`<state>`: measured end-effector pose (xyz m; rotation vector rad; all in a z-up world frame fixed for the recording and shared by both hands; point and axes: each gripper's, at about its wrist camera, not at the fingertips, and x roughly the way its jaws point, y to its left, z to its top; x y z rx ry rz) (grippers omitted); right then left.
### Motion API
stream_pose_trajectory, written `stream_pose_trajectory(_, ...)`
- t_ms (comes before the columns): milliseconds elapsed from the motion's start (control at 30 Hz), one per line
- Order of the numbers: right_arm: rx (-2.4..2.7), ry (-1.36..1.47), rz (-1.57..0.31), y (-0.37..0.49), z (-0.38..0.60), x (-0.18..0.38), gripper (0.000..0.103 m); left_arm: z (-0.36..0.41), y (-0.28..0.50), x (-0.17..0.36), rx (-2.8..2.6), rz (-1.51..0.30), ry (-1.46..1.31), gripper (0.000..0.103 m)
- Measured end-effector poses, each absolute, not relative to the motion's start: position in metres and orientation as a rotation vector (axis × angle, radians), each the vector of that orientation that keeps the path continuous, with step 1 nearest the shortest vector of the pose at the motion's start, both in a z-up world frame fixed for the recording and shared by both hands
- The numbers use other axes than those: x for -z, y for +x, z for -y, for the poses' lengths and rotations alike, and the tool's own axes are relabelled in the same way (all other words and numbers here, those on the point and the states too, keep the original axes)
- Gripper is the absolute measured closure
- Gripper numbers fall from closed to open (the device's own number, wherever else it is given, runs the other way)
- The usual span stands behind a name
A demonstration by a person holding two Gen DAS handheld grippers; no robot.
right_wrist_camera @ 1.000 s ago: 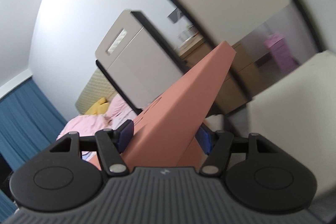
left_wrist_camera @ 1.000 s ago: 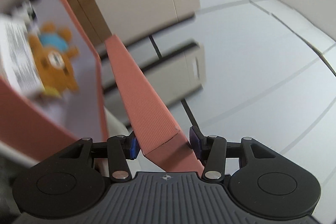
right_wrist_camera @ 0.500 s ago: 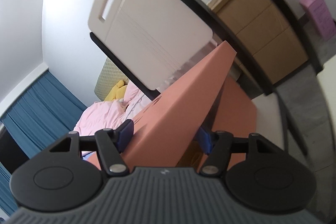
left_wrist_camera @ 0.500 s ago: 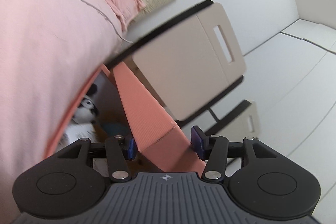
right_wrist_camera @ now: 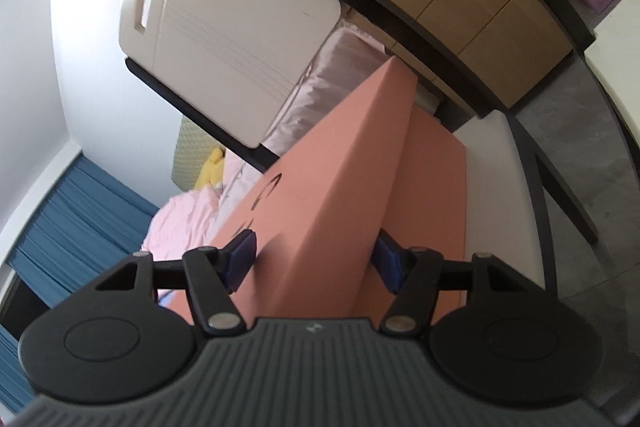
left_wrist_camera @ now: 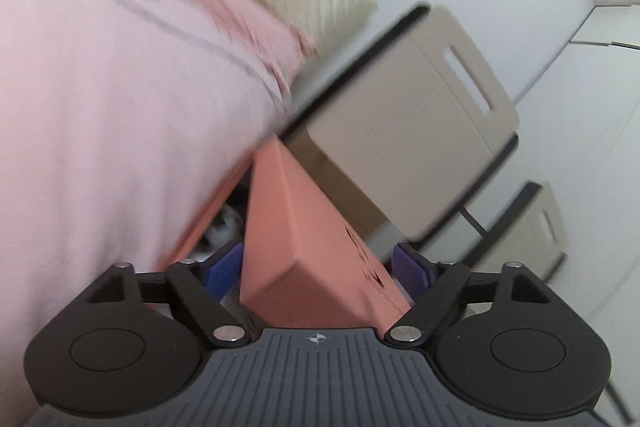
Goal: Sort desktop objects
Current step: 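Lower the pink lid onto the box with both grippers, then press the lid down onto the box rim with both grippers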
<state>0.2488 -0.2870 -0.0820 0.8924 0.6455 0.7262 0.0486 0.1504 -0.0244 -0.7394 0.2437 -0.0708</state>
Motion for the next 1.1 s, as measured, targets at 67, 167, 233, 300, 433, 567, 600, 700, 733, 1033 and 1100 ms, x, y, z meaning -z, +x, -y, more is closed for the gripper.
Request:
stream_pose_trajectory(67, -0.716, 0.895, -0.636, 0.246, 0.288, 0.083, 0.042, -0.142, 0.038, 0.019, 0.039, -0.182, -0.674, 0.011)
stream_pose_trajectory(167, -0.706, 0.88, -0.622, 0.241, 0.289, 0.082, 0.042, -0.128, 0.03, 0.016, -0.01, -0.108, -0.547, 0.009)
stream_pose_trajectory(233, -0.696, 0.873, -0.614, 0.237, 0.288, 0.08, 0.041, -0.121, 0.032, 0.017, -0.052, -0.101, -0.478, 0.009)
stream_pose_trajectory(300, -0.677, 0.866, -0.599, 0.233, 0.286, 0.08, 0.04, -0.12, 0.037, 0.02, -0.078, -0.12, -0.458, 0.009)
stream_pose_trajectory(433, -0.633, 0.835, -0.567, 0.226, 0.28, 0.077, 0.036, -0.121, 0.038, 0.022, -0.083, -0.117, -0.455, 0.009)
stream_pose_trajectory(567, -0.611, 0.796, -0.55, 0.22, 0.275, 0.074, 0.033, -0.12, 0.037, 0.022, -0.088, -0.115, -0.442, 0.009)
stream_pose_trajectory(600, -0.601, 0.785, -0.544, 0.219, 0.275, 0.073, 0.033, -0.119, 0.036, 0.022, -0.088, -0.114, -0.437, 0.009)
stream_pose_trajectory(700, -0.552, 0.729, -0.512, 0.21, 0.273, 0.068, 0.03, -0.118, 0.036, 0.023, -0.086, -0.117, -0.423, 0.009)
stream_pose_trajectory(733, -0.539, 0.709, -0.499, 0.206, 0.273, 0.065, 0.027, -0.117, 0.036, 0.022, -0.083, -0.118, -0.418, 0.009)
stream_pose_trajectory(1033, -0.535, 0.566, -0.403, 0.177, 0.267, 0.048, 0.027, -0.114, 0.043, 0.027, 0.006, -0.156, -0.425, 0.009)
stream_pose_trajectory(1100, -0.542, 0.544, -0.404, 0.173, 0.263, 0.048, 0.027, -0.113, 0.044, 0.028, 0.016, -0.163, -0.424, 0.009)
